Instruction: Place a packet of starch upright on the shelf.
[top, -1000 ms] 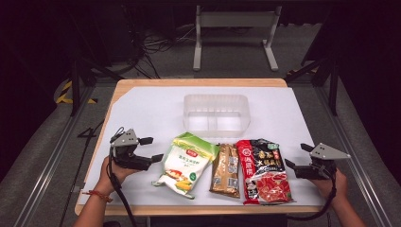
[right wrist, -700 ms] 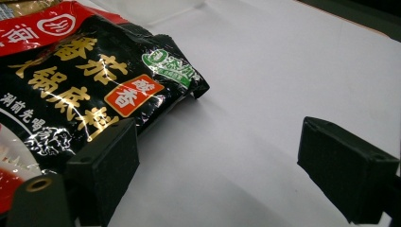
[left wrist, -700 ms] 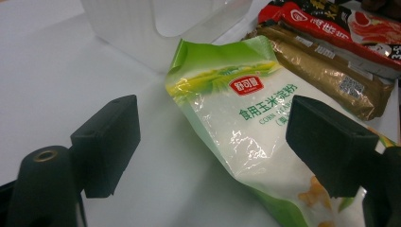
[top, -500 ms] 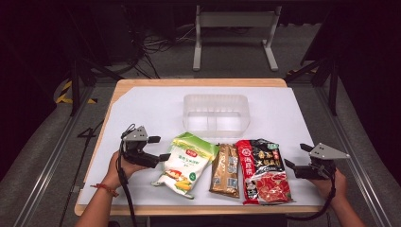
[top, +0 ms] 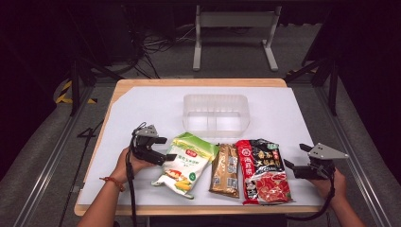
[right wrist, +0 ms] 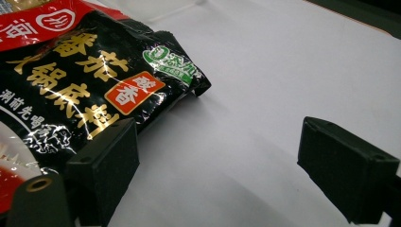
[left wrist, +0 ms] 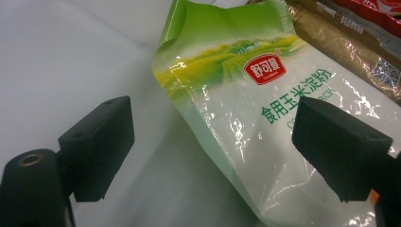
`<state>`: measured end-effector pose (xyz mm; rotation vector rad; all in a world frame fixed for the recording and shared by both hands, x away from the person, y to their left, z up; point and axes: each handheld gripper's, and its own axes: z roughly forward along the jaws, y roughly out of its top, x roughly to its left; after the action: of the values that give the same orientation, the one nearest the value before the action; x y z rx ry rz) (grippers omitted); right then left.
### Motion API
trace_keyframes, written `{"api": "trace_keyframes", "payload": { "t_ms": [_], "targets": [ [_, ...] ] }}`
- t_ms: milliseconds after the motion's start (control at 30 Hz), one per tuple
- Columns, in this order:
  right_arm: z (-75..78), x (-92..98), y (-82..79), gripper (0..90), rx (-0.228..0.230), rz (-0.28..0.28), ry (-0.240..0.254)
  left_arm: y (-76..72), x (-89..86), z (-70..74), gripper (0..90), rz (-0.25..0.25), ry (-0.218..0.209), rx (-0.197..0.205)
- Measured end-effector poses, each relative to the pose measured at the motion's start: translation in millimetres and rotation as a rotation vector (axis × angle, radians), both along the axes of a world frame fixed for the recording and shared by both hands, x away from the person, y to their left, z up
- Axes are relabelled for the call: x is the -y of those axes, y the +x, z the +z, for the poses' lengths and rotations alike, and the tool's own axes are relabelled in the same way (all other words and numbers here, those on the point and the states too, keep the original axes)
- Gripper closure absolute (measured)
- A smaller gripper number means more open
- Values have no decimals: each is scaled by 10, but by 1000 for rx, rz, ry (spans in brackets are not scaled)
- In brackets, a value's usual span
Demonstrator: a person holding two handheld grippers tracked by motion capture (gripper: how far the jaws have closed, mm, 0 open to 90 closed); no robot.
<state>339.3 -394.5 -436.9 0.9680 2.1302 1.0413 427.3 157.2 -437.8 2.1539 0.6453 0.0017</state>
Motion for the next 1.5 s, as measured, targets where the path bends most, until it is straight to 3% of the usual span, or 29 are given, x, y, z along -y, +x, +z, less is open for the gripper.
{"api": "trace_keyframes", "payload": {
  "t_ms": [233, 567, 667, 767, 867, 933, 1100, 1233, 1333, 1367, 1400, 1500],
  "targets": [
    [-1, 0, -1, 137, -4, 3, 1, 90, 189, -66, 137, -57, 32, -54],
    [-3, -4, 2, 138, -5, 5, -1, 148, 411, -106, 167, -130, 19, -113],
    [-4, -7, 2, 138, -7, 5, -5, 152, 428, -116, 243, -135, 2, -140],
    [-7, -15, 4, 138, -10, 6, -11, 140, 419, -126, 409, -139, -20, -184],
    [-10, -22, 6, 138, -12, 8, -19, 121, 410, -109, 555, -146, -28, -194],
    [-11, -25, 7, 138, -11, 7, -25, 110, 403, -92, 711, -154, -28, -186],
    [-10, -21, 1, 138, -8, 7, -19, 30, 398, -33, 832, -150, -32, -155],
    [-8, -19, -1, 138, -7, 9, -17, -66, 359, 54, 856, -117, -31, -90],
    [-6, -14, -2, 138, -5, 10, -14, -192, 283, 194, 863, -78, -63, -29],
    [-6, -14, -2, 138, -5, 10, -14, -192, 283, 194, 863, -78, -63, -29],
    [-7, -16, -1, 138, -6, 10, -14, -256, 231, 280, 864, -58, -83, 11],
    [-7, -19, -1, 138, -6, 11, -16, -319, 168, 376, 865, -35, -121, 34]
  ]
}}
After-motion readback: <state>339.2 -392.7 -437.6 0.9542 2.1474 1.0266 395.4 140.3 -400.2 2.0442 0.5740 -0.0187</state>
